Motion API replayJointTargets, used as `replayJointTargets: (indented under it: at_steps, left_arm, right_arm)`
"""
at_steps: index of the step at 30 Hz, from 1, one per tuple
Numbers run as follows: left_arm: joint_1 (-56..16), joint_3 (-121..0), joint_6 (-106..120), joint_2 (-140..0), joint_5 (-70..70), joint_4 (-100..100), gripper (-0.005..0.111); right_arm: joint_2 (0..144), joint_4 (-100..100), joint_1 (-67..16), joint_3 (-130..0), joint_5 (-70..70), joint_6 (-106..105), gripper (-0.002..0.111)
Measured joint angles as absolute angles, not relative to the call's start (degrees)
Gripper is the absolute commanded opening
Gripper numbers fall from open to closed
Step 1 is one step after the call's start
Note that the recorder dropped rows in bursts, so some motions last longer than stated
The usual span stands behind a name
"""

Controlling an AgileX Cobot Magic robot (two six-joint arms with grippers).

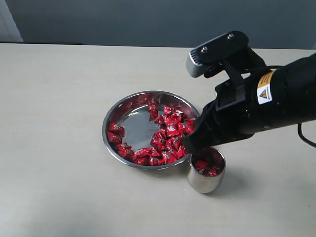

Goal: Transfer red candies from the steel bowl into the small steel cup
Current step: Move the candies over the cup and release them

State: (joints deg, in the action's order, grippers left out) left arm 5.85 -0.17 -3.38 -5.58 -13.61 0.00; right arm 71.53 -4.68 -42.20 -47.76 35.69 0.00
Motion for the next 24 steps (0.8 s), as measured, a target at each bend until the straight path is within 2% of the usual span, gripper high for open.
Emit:
replayJointTargets:
  at_steps: [15, 16, 19, 20, 24]
  left_arm:
    - [5.85, -0.17, -3.38, -5.58, -13.61, 0.0, 0.0]
    - [5.85, -0.17, -3.38, -5.58, -13.61, 0.0, 0.0]
    - [5.85, -0.17, -3.38, -5.58, -13.61, 0.0, 0.0]
    - [5.85, -0.17, -3.38, -5.58, -13.61, 0.0, 0.0]
    - [5.85, -0.17, -3.38, -5.58, -13.61, 0.0, 0.0]
  right_arm:
    - [76.75, -1.11, -42.2, -45.42, 40.83, 3.09, 0.001]
    - [77.11, -0.31, -42.2, -45.42, 40.91, 3.23, 0.005]
    - [77.95, 0.32, -42.2, -45.42, 41.06, 3.45, 0.032]
    - [78.48, 0.71, -42.2, -45.42, 41.21, 3.56, 0.037]
    - [78.85, 1.48, -42.2, -45.42, 40.25, 3.85, 0.038]
